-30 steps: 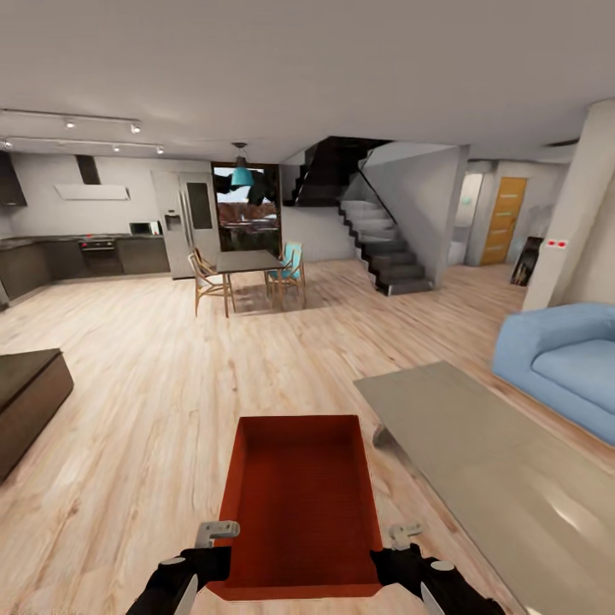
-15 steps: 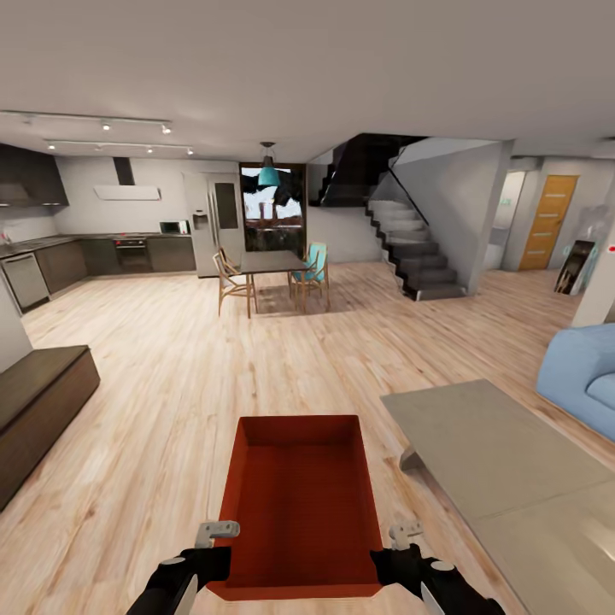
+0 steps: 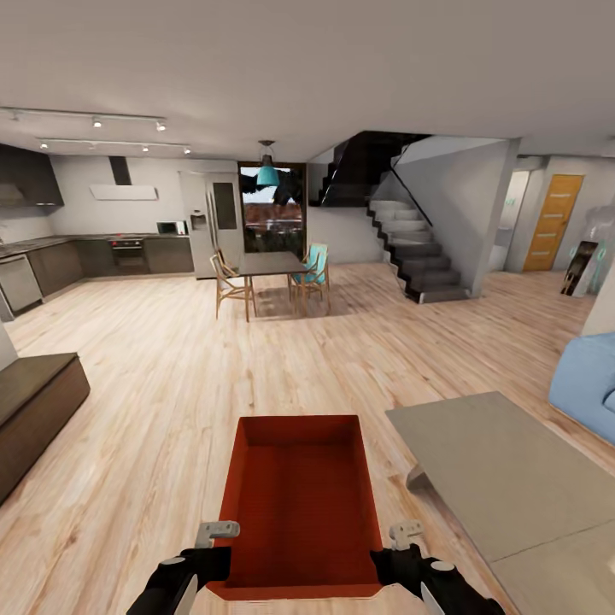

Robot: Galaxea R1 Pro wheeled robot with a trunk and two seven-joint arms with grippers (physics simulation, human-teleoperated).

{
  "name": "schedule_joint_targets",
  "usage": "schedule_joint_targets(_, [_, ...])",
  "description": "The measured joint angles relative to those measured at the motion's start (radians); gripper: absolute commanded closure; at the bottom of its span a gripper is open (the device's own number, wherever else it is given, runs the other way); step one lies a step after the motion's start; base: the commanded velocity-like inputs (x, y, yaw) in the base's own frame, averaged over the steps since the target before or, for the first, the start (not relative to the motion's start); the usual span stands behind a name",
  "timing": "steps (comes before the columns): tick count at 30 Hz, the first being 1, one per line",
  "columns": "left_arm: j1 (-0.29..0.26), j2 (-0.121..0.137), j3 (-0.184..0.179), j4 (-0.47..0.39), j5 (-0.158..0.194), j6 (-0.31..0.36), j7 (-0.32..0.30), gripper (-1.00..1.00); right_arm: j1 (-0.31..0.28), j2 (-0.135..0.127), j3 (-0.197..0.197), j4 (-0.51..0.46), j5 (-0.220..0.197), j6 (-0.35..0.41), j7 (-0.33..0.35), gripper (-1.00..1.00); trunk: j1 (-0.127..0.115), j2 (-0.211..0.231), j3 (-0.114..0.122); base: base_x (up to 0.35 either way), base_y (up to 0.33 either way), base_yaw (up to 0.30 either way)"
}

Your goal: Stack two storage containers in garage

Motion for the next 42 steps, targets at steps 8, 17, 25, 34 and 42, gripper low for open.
schedule_joint_targets(8, [0.000,0.000,0.000,0.000,0.000,0.000,0.000,1.00,0.000,0.000,0.000,0.000,0.000,0.000,0.000,1.00,0.000,0.000,0.000,0.325,0.000,0.000])
schedule_joint_targets(17, [0.000,0.000,0.000,0.000,0.000,0.000,0.000,1.00,0.000,0.000,0.000,0.000,0.000,0.000,0.000,1.00,0.000,0.000,0.000,0.325,0.000,0.000])
schedule_joint_targets(25, [0.000,0.000,0.000,0.000,0.000,-0.001,0.000,1.00,0.000,0.000,0.000,0.000,0.000,0.000,0.000,1.00,0.000,0.000,0.000,0.325,0.000,0.000])
schedule_joint_targets(34, [0.000,0.000,0.000,0.000,0.000,0.000,0.000,1.00,0.000,0.000,-0.001,0.000,0.001,0.000,0.000,1.00,0.000,0.000,0.000,0.325,0.000,0.000])
schedule_joint_targets(42, [0.000,0.000,0.000,0.000,0.000,0.000,0.000,1.00,0.000,0.000,-0.001,0.000,0.001,0.000,0.000,1.00,0.000,0.000,0.000,0.325,0.000,0.000])
